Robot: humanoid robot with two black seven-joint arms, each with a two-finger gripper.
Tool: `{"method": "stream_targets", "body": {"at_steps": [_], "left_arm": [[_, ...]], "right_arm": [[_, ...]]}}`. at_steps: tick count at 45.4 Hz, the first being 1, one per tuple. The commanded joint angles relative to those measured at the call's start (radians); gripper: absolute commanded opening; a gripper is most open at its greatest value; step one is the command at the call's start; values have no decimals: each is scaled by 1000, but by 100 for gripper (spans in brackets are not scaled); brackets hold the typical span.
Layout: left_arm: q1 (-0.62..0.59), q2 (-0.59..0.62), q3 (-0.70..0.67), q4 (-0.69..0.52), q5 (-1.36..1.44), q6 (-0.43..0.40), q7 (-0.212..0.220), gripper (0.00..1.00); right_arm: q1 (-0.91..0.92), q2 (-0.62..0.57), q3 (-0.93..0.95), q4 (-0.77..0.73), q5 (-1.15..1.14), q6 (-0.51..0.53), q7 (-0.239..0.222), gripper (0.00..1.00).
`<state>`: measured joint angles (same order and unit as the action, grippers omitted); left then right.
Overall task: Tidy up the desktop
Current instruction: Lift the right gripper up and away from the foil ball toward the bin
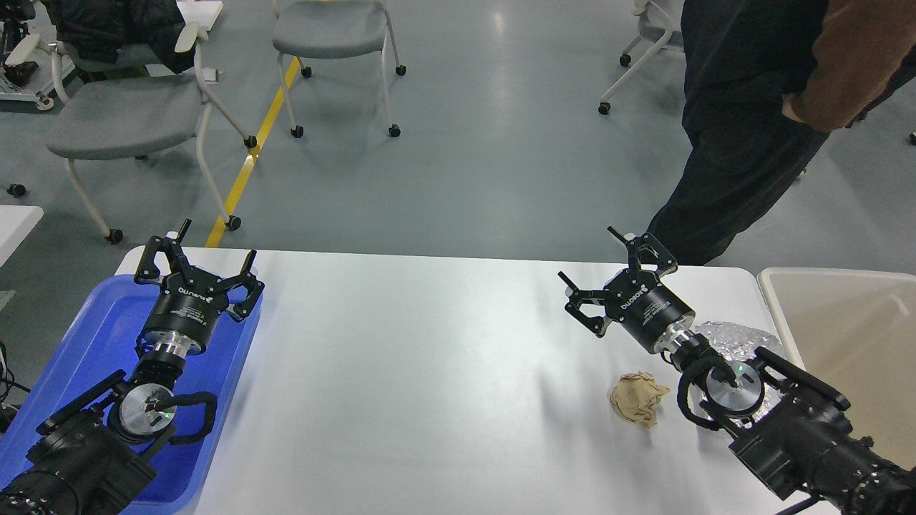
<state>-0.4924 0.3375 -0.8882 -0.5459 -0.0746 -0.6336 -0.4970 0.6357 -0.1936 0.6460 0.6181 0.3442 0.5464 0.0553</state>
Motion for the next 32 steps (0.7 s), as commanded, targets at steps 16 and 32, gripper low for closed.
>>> {"method": "stream_targets", "body": {"at_steps": [16, 32], "left_arm": [[0, 0, 2, 0, -1, 0, 0, 100], [0, 0, 2, 0, -1, 0, 0, 100]], "right_arm": [[7, -7, -17, 17, -51, 6, 0, 100], [56, -119, -14, 118, -174, 3, -2, 100]]}}
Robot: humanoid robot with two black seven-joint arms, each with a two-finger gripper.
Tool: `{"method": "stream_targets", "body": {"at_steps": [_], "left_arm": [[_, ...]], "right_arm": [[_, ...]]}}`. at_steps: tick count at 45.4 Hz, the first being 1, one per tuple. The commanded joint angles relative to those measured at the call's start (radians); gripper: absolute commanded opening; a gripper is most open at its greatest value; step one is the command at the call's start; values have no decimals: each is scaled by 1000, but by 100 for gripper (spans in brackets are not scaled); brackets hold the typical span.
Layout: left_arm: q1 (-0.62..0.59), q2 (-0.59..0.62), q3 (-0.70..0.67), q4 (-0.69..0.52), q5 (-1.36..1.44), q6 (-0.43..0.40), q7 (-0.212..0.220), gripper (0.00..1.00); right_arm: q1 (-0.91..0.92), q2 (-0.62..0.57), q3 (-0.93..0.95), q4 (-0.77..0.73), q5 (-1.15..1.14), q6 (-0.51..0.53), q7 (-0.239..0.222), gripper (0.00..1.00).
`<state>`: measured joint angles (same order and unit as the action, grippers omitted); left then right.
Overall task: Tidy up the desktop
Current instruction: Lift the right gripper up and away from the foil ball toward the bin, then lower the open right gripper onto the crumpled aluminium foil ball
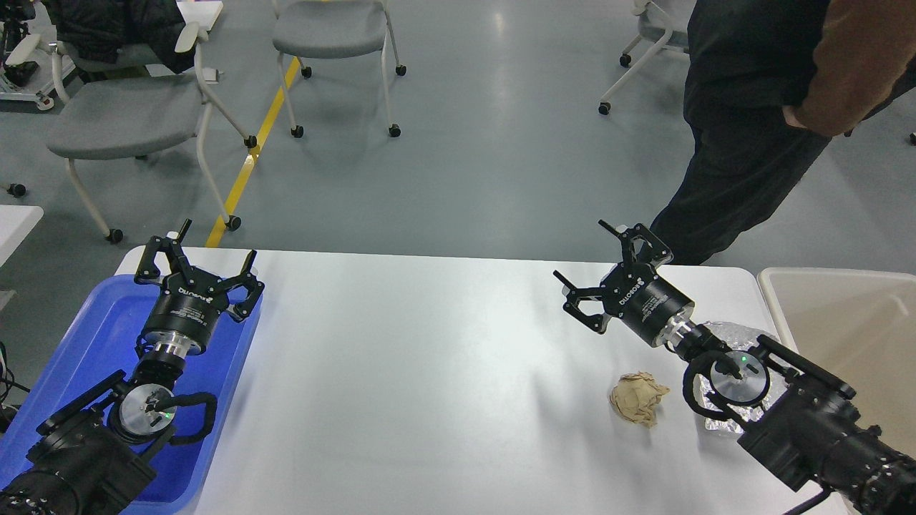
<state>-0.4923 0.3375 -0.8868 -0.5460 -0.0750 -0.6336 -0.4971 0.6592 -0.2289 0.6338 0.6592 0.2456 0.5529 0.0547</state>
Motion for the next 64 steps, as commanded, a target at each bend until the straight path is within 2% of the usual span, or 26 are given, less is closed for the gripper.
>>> {"method": "stream_targets", "body": {"at_steps": [1, 19, 33, 42, 48, 52, 58, 64], "left_arm": [[0, 0, 0, 0, 0, 0, 0, 100], [0, 0, 0, 1, 0, 0, 0, 100], [0, 0, 0, 0, 0, 0, 0, 100], [0, 0, 0, 0, 0, 0, 0, 100], [0, 0, 0, 0, 0, -1, 0, 100], [0, 0, 0, 0, 0, -1, 0, 100], [0, 0, 0, 0, 0, -1, 0, 100], [0, 0, 0, 0, 0, -1, 0, 100]], "right_arm": [[39, -99, -5, 89, -86, -5, -1, 100], [192, -427, -34, 318, -379, 5, -21, 100], [212, -529, -43, 320, -839, 107, -18, 100], [211, -601, -123, 318, -1163, 102, -3, 100], [208, -636, -187, 316, -1290, 88, 31, 100], [209, -653, -252, 306, -1373, 39, 77, 100], [212, -661, -413, 300, -1476, -106, 161, 100], [208, -649, -560, 300, -1482, -272, 174, 100]]}}
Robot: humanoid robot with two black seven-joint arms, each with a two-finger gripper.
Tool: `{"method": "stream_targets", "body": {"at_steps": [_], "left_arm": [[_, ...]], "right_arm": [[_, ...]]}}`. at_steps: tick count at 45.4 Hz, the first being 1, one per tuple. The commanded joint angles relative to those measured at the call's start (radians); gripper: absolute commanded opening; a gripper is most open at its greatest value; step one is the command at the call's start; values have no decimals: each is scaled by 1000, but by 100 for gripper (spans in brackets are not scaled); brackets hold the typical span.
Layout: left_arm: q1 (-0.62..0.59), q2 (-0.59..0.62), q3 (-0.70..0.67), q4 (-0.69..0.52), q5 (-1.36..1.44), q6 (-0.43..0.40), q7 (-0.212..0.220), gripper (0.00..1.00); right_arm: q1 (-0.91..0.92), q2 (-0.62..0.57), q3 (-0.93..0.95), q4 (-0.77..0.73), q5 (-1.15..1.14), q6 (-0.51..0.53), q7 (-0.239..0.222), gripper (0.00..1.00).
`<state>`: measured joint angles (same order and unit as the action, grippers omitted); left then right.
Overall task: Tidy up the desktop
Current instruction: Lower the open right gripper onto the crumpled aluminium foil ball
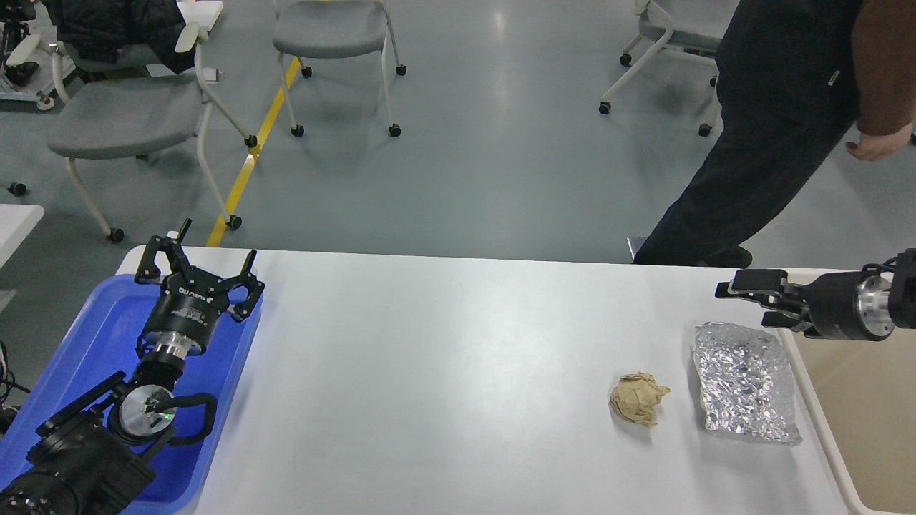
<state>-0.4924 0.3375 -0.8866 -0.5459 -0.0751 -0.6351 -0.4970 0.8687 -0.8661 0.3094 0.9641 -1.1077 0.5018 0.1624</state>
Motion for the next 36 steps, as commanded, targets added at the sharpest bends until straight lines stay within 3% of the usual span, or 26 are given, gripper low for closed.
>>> {"method": "stream_targets", "body": {"at_steps": [1, 7, 26, 36], "left_arm": [[0, 0, 0, 0, 0, 0, 0, 100], [0, 0, 0, 0, 0, 0, 0, 100], [0, 0, 0, 0, 0, 0, 0, 100], [0, 0, 0, 0, 0, 0, 0, 100]], "right_arm": [[-4, -8, -252, -7, -130, -244, 66, 100], [-10, 15, -317, -36, -130, -324, 68, 100], [-34, 114, -325, -209, -130, -327, 98, 100], [-68, 226, -326, -396, -124, -328, 131, 100]]}}
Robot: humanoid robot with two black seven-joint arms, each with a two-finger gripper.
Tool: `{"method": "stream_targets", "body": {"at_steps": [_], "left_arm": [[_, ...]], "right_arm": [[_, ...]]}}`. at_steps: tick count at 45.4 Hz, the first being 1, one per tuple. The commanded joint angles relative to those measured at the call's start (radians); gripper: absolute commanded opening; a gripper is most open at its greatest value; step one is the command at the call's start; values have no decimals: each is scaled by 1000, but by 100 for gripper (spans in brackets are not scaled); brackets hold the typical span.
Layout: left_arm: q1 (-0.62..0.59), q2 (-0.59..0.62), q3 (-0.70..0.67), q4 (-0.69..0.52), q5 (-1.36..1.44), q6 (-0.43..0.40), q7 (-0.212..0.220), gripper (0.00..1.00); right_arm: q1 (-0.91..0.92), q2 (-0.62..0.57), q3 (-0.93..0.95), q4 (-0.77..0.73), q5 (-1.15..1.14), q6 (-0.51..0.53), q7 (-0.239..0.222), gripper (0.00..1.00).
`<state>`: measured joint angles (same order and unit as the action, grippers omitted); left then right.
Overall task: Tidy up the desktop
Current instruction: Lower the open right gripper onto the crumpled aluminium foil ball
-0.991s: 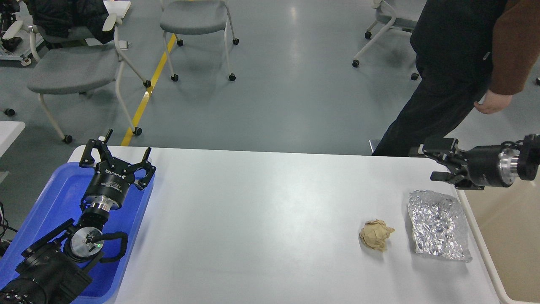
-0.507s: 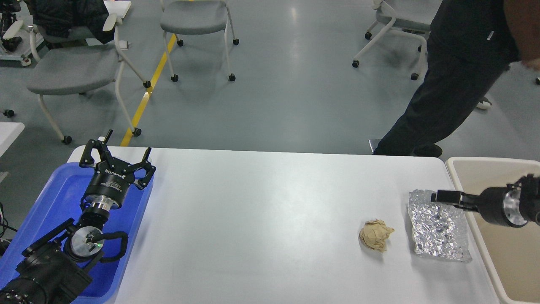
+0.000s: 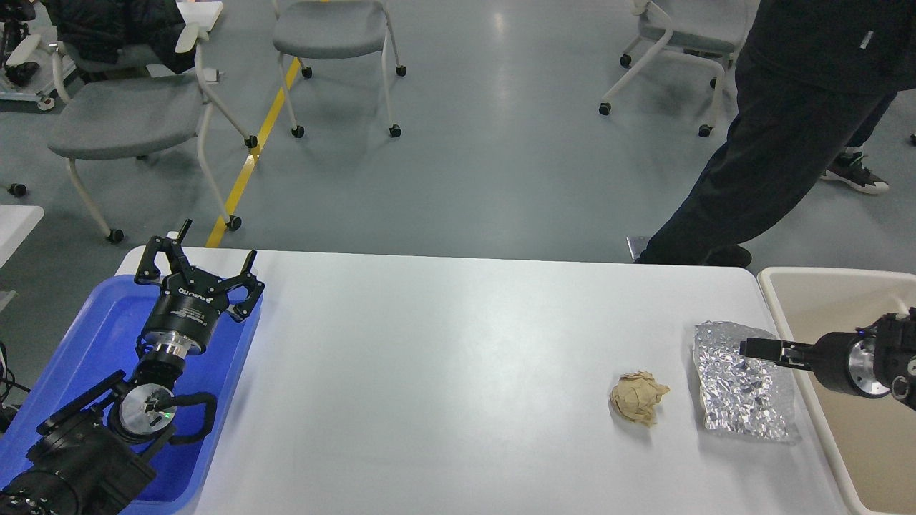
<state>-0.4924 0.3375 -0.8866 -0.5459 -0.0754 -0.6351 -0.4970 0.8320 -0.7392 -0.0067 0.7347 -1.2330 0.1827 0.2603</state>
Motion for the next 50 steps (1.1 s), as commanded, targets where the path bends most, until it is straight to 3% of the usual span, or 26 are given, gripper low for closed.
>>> {"method": "stream_targets", "body": {"at_steps": [1, 16, 37, 50], "left_arm": [[0, 0, 0, 0, 0, 0, 0, 100], [0, 0, 0, 0, 0, 0, 0, 100], [0, 0, 0, 0, 0, 0, 0, 100], [0, 0, 0, 0, 0, 2, 0, 100]], "right_arm": [[-33, 109, -10, -181, 3, -9, 37, 100], [-74, 181, -12, -339, 3, -11, 77, 100], [-103, 184, -9, -344, 47, -9, 103, 97], [-120, 184, -9, -360, 84, -9, 132, 74]]}}
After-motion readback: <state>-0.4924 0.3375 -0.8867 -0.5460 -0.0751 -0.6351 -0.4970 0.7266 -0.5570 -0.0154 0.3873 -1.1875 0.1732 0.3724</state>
